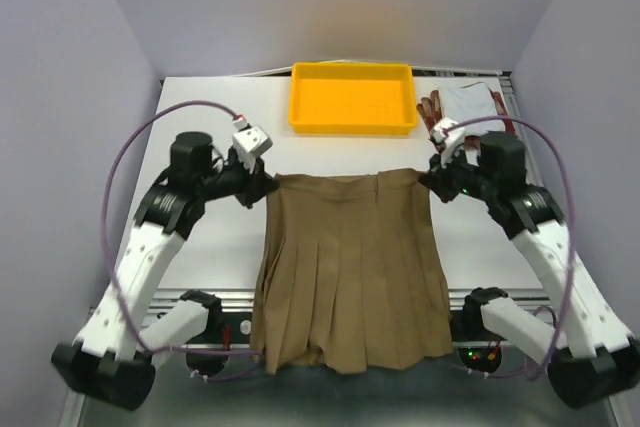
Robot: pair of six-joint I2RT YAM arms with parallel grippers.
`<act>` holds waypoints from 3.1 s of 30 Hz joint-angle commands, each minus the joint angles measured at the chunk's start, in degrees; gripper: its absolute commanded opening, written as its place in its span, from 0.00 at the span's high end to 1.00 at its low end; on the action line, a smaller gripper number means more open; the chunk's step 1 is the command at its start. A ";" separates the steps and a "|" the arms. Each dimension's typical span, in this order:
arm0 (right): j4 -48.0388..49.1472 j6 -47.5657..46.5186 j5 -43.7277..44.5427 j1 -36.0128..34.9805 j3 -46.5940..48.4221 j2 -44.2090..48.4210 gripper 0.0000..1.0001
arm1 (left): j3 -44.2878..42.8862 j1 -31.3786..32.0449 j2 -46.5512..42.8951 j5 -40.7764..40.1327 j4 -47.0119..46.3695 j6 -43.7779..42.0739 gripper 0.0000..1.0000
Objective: Fold and stack the skirts
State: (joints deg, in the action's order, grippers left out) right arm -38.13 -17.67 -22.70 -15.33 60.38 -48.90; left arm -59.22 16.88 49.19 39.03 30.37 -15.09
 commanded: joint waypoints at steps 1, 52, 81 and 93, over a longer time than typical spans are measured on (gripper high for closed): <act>17.54 -4.82 13.11 1.09 -6.57 -10.05 0.99 | 1.47 -1.06 9.67 -12.12 -9.87 -0.64 1.00; 1.76 -23.91 9.34 -11.46 -2.19 -51.38 0.66 | -16.87 -0.10 61.18 -18.29 -8.14 9.21 0.61; 4.63 -17.39 4.67 -8.31 8.35 -47.84 0.61 | -31.00 6.93 54.29 -18.37 -4.37 5.87 0.47; 0.17 -24.42 12.50 -8.30 -1.39 -52.53 0.63 | -8.72 6.67 47.92 -23.38 0.47 1.12 0.51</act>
State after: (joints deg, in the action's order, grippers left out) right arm -32.88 -38.79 -13.17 -23.27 64.12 -101.69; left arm -68.53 23.99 96.33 17.34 28.45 -11.77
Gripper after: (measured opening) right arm 0.373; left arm 0.493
